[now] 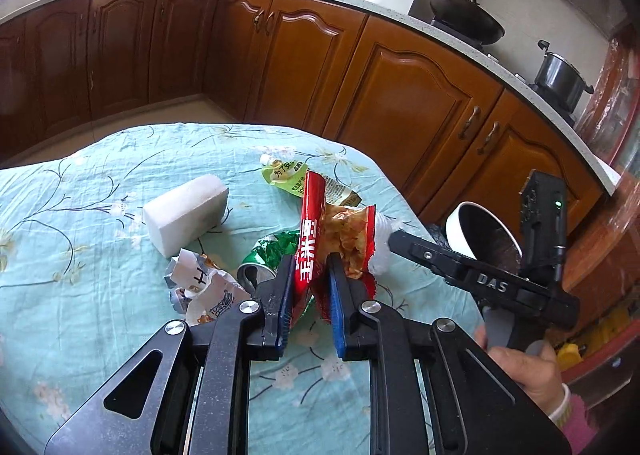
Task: Collect trash
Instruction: 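Grasp the red snack bag with the left tool while the right tool grasps the white foam net, then carry both items over the bin and open both tools to drop them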
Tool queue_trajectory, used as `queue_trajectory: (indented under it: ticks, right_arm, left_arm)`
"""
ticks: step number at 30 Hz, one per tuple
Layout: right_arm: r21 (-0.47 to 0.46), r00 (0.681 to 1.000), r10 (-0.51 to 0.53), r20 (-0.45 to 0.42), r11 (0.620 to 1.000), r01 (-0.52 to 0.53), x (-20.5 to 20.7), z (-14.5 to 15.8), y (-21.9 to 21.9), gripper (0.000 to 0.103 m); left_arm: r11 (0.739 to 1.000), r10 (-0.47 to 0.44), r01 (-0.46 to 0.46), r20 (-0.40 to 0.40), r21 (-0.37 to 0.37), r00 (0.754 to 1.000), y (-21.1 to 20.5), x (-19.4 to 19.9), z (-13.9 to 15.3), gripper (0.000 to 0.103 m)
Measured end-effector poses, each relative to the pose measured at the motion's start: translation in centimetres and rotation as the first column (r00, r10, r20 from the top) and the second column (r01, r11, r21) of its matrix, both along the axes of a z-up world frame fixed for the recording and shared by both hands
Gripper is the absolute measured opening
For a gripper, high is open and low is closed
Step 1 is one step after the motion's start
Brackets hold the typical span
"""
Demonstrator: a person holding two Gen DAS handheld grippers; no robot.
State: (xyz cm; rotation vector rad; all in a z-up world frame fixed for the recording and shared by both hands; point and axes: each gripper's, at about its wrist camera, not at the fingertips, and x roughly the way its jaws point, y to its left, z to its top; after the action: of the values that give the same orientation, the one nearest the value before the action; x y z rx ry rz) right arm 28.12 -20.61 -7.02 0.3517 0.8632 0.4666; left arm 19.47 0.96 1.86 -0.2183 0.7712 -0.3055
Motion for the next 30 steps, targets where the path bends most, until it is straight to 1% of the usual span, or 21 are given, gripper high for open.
queue_trajectory:
  ticks: [1, 2, 3, 4, 5, 10, 14, 17, 23, 30]
  right_arm:
    - [0.004, 1.0, 0.003, -0.016, 1.0, -0.003, 0.5, -0.5, 0.2, 0.062]
    - [0.0, 1.0, 0.006, -0.027, 1.0, -0.006, 0.7, -0.8, 0.3, 0.035]
    - [-0.006, 1.0, 0.0, -0.029, 1.0, 0.0, 0.7, -1.0, 0.3, 0.018]
    - [-0.008, 1.0, -0.011, -0.022, 1.0, 0.011, 0.5, -0.8, 0.1, 0.017]
    - [-0.004, 1.0, -0.016, -0.011, 1.0, 0.016, 0.0, -0.6, -0.3, 0.013]
    - [0.036, 0.997, -0.058, 0.046, 0.998, 0.057, -3.5, 1.8, -3.3, 0.012]
    - [0.019, 0.99, -0.109, 0.09, 0.994, 0.108, -6.8, 3.5, -6.4, 0.012]
    - [0.017, 0.983, -0.148, 0.105, 0.989, 0.147, -8.8, 4.2, -8.8, 0.012]
    - [-0.013, 0.963, -0.24, 0.125, 0.97, 0.244, -11.4, 4.7, -13.2, 0.012]
    - [-0.042, 0.933, -0.333, 0.134, 0.939, 0.341, -12.8, 4.8, -17.4, 0.012]
  left_arm:
    - [1.0, -0.002, 0.002, -0.002, 0.002, 1.0, -0.1, -0.1, 0.0, 0.015]
    - [1.0, -0.005, 0.005, -0.004, 0.003, 1.0, -0.2, -0.1, -0.1, 0.015]
    - [1.0, -0.006, 0.006, -0.003, 0.005, 1.0, -0.2, -0.3, -0.1, 0.015]
    - [1.0, -0.007, 0.007, -0.003, 0.007, 1.0, -0.4, -0.3, -0.1, 0.015]
    - [1.0, -0.009, 0.009, -0.003, 0.006, 1.0, -0.4, -0.3, 0.0, 0.015]
    - [0.999, -0.032, 0.032, 0.006, -0.006, 0.999, -1.3, -0.6, 0.3, 0.015]
    - [0.997, -0.077, 0.078, 0.011, -0.013, 0.997, -3.4, -1.0, 0.4, 0.015]
    - [0.993, -0.116, 0.116, 0.01, -0.017, 0.993, -5.2, -1.2, 0.3, 0.015]
    - [0.982, -0.187, 0.187, 0.001, -0.019, 0.982, -8.8, -1.4, 0.0, 0.015]
    - [0.966, -0.259, 0.259, 0.004, 0.004, 0.966, -13.0, -1.2, 0.3, 0.015]
